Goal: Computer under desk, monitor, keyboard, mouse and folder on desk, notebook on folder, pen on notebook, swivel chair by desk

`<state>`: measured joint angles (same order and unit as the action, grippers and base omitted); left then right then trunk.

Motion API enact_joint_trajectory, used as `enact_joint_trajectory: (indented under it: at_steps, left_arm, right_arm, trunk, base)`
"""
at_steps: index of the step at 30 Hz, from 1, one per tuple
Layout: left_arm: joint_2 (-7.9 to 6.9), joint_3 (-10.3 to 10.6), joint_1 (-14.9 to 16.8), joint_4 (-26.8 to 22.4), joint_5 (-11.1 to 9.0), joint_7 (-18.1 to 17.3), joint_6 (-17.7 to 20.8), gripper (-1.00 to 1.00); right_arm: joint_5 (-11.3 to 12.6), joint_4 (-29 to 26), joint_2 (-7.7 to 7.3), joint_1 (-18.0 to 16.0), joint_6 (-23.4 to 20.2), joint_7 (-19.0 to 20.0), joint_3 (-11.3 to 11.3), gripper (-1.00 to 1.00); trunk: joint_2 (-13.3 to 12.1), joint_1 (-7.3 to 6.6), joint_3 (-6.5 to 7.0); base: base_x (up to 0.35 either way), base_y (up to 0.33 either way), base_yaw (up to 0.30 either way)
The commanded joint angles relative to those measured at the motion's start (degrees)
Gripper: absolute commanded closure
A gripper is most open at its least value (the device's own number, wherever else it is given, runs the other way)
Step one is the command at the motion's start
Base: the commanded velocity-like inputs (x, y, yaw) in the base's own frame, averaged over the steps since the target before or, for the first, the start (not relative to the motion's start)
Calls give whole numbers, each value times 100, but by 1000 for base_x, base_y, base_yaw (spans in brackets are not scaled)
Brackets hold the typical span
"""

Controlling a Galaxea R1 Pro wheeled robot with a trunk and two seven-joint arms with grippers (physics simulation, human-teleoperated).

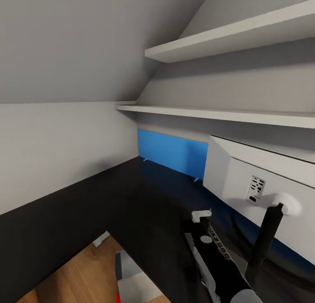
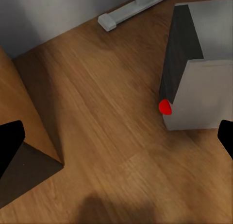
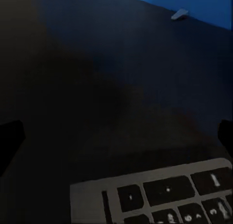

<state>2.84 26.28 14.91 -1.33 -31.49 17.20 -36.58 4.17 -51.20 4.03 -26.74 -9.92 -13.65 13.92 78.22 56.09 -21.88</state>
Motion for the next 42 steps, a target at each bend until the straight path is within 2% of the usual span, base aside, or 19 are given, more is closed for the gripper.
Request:
enact_joint_trajectory:
  at_steps: [1,5,6,7,10,12,16,17,21,35,42]
  left_arm:
    - [1,51,3,1,-16,41,-8,-100]
    - [4,52,3,1,-11,44,-11,-100]
    - [4,52,3,1,-10,42,-13,-100]
    - [13,52,3,1,-8,40,-10,-100]
    - [19,52,3,1,-7,39,-8,-100]
    - [21,52,3,1,-7,39,-8,-100]
    - [22,54,3,1,-7,38,-7,-100]
    - [28,56,3,1,-7,38,-7,-100]
    - [31,58,3,1,-1,38,-25,-100]
    - [95,62,3,-4,12,58,-69,-100]
    - [119,61,3,-2,11,73,-68,-100]
  right_arm:
    - [50,325,-23,-294,-22,-44,19,-100]
    - [67,1147,-45,-936,2,-38,16,-100]
    - [73,1508,-50,-1220,52,-36,15,-100]
    - [94,2065,-56,-1655,199,-34,15,-100]
    - [104,2396,-58,-1849,283,-33,11,-100]
    - [109,2495,-61,-1898,304,-30,11,-100]
    - [332,2835,-59,-1956,354,164,-122,-100]
    - [470,3128,-45,-1972,482,297,-182,-100]
    - [573,3338,-45,-1982,544,370,-219,-100]
    - [593,3379,-73,-1984,195,413,-240,-100]
    - [594,3379,-135,-1984,150,426,-241,-100]
  trunk:
    - [4,0,-7]
    - [4,0,-7]
    - [4,0,-7]
    - [4,0,-7]
    - [4,0,-7]
    - [4,0,-7]
    - [4,0,-7]
    - [4,0,-7]
    - [4,0,-7]
    - [4,0,-7]
    - [285,154,-133]
  base:
    - [31,0,0]
    - [133,0,0]
    - [239,0,0]
    - [156,0,0]
    - [96,0,0]
    - [46,0,0]
    - [124,0,0]
    - [56,0,0]
    - [26,0,0]
    - [3,0,0]
    - [0,0,0]
